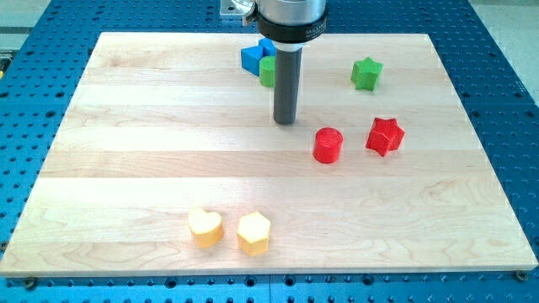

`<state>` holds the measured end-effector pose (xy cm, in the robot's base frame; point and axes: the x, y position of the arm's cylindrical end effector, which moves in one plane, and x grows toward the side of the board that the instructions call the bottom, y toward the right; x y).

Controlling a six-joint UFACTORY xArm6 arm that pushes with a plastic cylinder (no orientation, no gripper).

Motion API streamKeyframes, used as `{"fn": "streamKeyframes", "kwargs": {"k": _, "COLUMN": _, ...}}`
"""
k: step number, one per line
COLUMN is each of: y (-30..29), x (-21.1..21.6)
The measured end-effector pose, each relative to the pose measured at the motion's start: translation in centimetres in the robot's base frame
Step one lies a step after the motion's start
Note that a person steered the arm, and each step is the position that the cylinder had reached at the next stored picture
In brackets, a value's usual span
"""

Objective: Slide the green circle to the bottom left side of the triangle

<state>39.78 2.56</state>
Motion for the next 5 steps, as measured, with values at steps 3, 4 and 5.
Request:
{"fn": "streamKeyframes", "kwargs": {"k": 3, "y": -0.8, "x": -3.2}}
{"fn": "streamKeyframes", "kwargs": {"k": 4, "y": -1.1, "x": -4.6}}
{"fn": "streamKeyframes", "kwargs": {"k": 5, "y": -0.2, "x": -7.6}}
